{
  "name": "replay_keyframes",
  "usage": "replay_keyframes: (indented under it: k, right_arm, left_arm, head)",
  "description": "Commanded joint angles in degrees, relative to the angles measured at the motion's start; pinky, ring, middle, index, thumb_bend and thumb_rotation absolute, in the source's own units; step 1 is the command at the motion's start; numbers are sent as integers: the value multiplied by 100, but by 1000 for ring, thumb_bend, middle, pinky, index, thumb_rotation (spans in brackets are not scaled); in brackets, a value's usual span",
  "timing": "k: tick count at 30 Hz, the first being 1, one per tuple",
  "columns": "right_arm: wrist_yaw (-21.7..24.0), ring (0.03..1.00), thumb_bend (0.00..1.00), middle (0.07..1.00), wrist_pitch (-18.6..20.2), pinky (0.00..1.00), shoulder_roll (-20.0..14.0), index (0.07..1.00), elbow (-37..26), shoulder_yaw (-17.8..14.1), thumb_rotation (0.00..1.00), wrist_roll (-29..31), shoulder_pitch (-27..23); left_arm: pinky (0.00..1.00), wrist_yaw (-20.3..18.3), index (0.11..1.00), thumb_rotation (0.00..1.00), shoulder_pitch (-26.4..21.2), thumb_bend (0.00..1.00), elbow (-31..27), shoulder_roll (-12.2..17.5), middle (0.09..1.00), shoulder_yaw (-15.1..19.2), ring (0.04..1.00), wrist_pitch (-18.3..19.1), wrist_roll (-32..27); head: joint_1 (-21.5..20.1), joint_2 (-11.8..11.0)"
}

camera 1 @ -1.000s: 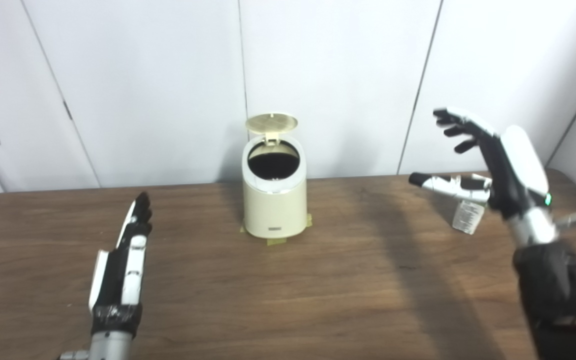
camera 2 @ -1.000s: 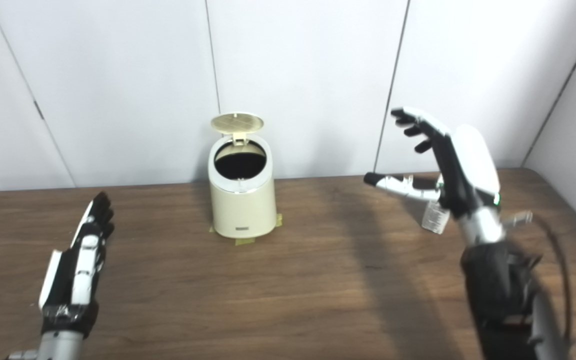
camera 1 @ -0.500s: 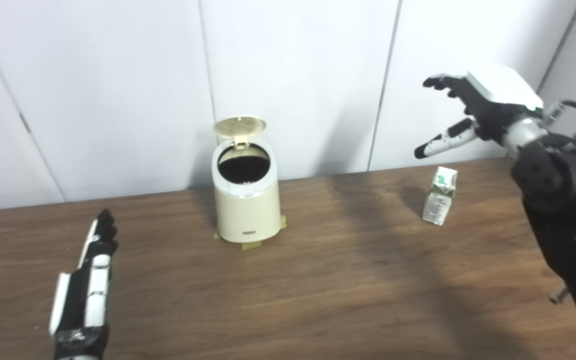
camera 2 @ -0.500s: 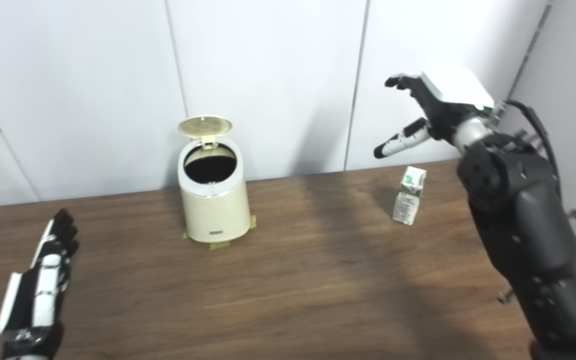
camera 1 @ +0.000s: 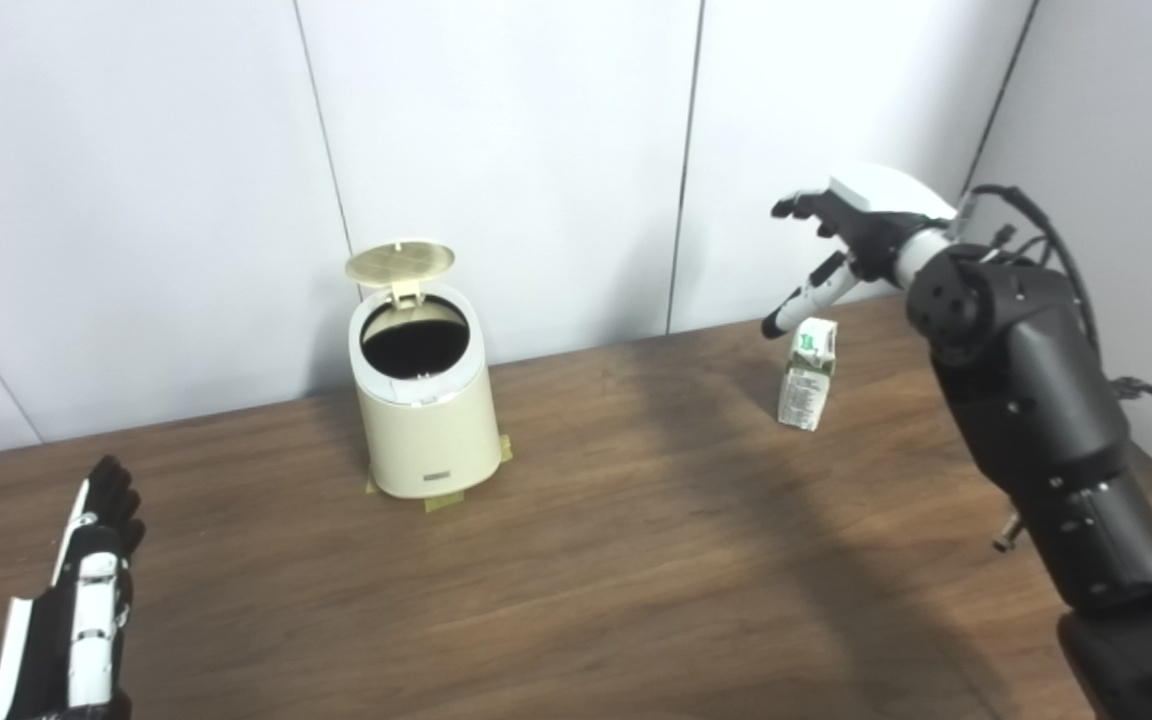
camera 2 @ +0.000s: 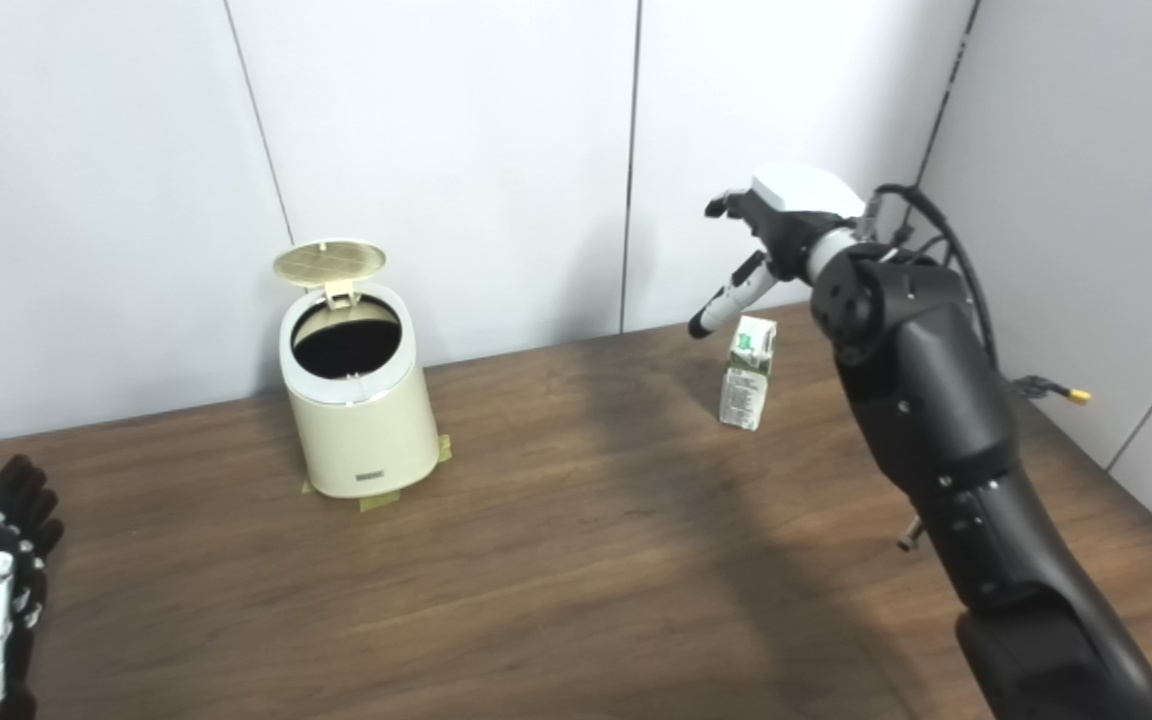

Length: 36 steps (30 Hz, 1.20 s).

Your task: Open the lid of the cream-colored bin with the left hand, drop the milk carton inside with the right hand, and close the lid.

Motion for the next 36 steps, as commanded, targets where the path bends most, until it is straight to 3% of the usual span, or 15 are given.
replay_keyframes:
  k: [1, 9, 13, 19, 24, 26, 31, 36]
  right_arm:
    - [-319, 819, 1000, 888, -28, 625, -213, 877, -17, -4, 390, 5, -216]
    - [-292, 825, 1000, 880, 16, 637, -328, 872, 302, 259, 387, 51, -343]
    - [-98, 882, 1000, 927, 29, 728, -337, 885, 476, 355, 391, -116, -401]
    - [80, 848, 998, 895, 24, 675, -418, 896, 796, 503, 385, -110, -417]
    - [83, 915, 996, 962, 18, 788, -506, 921, 973, 610, 377, -43, -411]
    - [88, 913, 997, 956, 22, 785, -541, 914, 1016, 645, 377, -31, -403]
    - [141, 814, 984, 863, 23, 662, -609, 887, 1080, 707, 397, 22, -378]
    - [422, 809, 961, 859, 33, 671, -501, 889, 1236, 604, 385, -215, -432]
  left_arm:
    - [1000, 11, 1000, 1000, -180, 252, -211, 42, 1000, 34, 1000, -5, -44]
    - [1000, -23, 999, 1000, -172, 221, -257, 72, 1000, 23, 1000, 14, -34]
    - [1000, -23, 996, 1000, -173, 213, -291, 59, 1000, 36, 1000, 15, -83]
    - [1000, -36, 998, 1000, -161, 211, -389, 72, 1000, 24, 1000, 139, -109]
    - [1000, -52, 998, 1000, -168, 198, -404, 91, 1000, 23, 1000, 173, -115]
    - [1000, -74, 1000, 1000, -167, 194, -413, 97, 1000, 16, 1000, 188, -142]
    - [1000, -66, 997, 1000, -167, 186, -428, 79, 1000, 18, 1000, 197, -138]
    - [1000, -58, 995, 1000, -174, 192, -429, 78, 1000, 19, 1000, 193, -125]
  head:
    - [-11, 8]
    - [-112, 8]
    - [-135, 17]
    - [-167, 35]
    - [-193, 42]
    - [-196, 44]
    - [-201, 48]
    - [-196, 54]
